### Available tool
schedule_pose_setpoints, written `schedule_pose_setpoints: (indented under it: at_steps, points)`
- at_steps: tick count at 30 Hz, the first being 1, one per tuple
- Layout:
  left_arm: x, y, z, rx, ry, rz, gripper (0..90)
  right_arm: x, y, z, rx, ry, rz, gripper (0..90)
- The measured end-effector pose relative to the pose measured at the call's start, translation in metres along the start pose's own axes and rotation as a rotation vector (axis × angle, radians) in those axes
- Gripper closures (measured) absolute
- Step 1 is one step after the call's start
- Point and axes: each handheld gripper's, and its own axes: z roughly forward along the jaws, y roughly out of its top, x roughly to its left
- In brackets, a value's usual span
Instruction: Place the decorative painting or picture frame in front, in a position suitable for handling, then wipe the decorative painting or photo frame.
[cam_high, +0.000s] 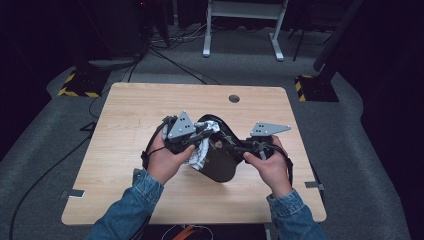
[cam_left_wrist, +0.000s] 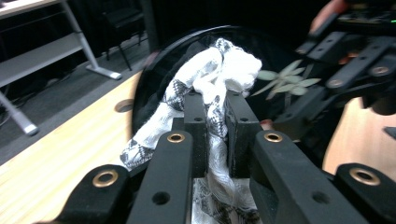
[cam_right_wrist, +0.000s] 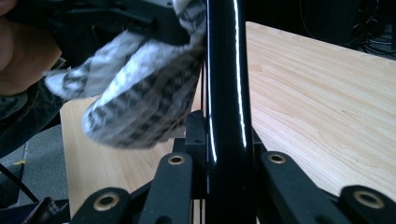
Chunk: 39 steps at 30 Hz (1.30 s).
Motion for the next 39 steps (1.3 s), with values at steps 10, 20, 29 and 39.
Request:
schedule_pose_setpoints:
  at_steps: [10, 20, 29, 39]
  points:
    - [-0.003, -0.002, 0.0, 0.009, 0.007, 0.021, 81.6, 0.0, 0.001, 0.002, 0.001, 0.005, -0.007, 81.0]
    - [0.018, -0.015, -0.01, 0.015, 0.063, -0.02, 81.6, 0.0, 0.001, 0.002, -0.001, 0.008, 0.0, 80.9]
    - [0.018, -0.018, -0.01, 0.015, 0.06, -0.023, 81.5, 0.0, 0.001, 0.002, -0.003, 0.007, -0.001, 81.0]
    - [-0.004, -0.012, 0.003, 0.017, -0.015, -0.001, 81.4, 0.0, 0.0, 0.001, -0.004, 0.006, 0.0, 80.9]
